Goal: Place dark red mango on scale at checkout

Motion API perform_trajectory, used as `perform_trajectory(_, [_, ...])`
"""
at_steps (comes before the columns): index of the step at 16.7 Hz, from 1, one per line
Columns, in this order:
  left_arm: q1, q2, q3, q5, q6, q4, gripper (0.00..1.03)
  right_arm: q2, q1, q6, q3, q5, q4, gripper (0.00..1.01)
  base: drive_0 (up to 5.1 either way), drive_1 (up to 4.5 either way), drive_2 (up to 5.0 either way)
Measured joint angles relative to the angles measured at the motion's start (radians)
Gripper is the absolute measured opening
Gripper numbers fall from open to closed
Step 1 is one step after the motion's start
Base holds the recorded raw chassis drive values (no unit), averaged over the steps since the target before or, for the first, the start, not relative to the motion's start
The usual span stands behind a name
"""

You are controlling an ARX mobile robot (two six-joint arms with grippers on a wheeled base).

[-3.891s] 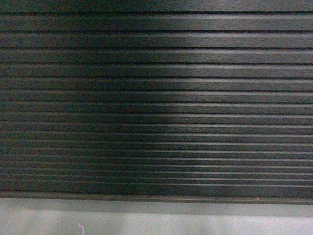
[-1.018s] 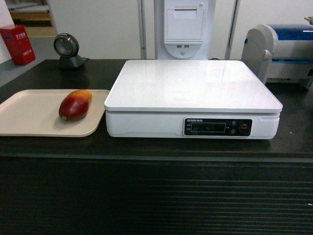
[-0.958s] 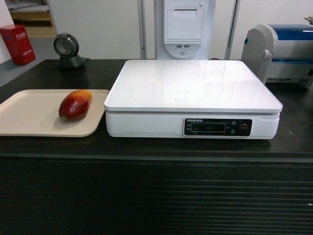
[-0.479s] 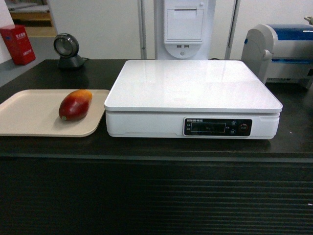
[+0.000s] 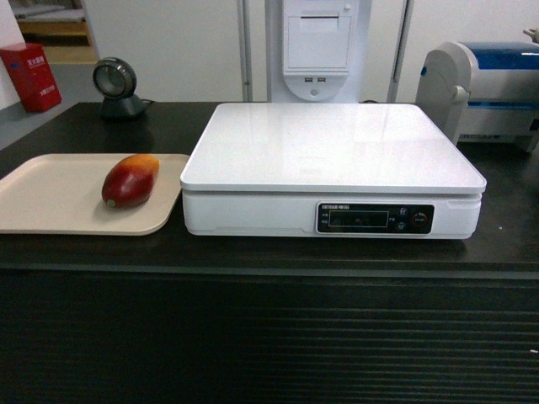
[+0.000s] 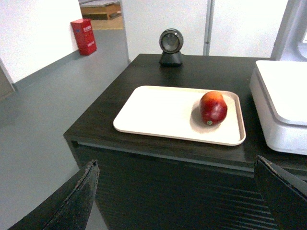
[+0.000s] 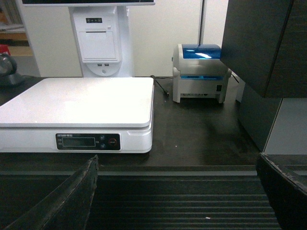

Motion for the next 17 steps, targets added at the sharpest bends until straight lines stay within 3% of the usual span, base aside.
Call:
perform_trajectory(4, [0.074, 0.480, 0.070, 0.152, 0.012, 0.449, 0.98, 0.000, 0.000, 0.000, 0.000, 0.000, 0.000, 0.98, 0.0, 0.00, 0.0])
perform_trajectory(7, [0.161, 0.879, 0.241, 0.295, 0.028, 0.656, 0.98, 0.000, 0.000, 0.000, 0.000, 0.000, 0.000, 0.98, 0.0, 0.00, 0.0])
perform_trajectory(10, [0.232, 1.175, 0.438, 0.361, 0.047, 0.641, 0.98, 0.000, 0.000, 0.000, 0.000, 0.000, 0.000, 0.98, 0.0, 0.00, 0.0])
perform_trajectory(15, [0.203, 1.434, 0.735, 0.470, 0.047, 0.477, 0.98, 0.000, 0.000, 0.000, 0.000, 0.000, 0.000, 0.98, 0.0, 0.00, 0.0])
perform_trajectory(17, [0.185, 1.510, 0.840, 0.460, 0.048, 0.415, 0.98, 0.000, 0.000, 0.000, 0.000, 0.000, 0.000, 0.98, 0.0, 0.00, 0.0])
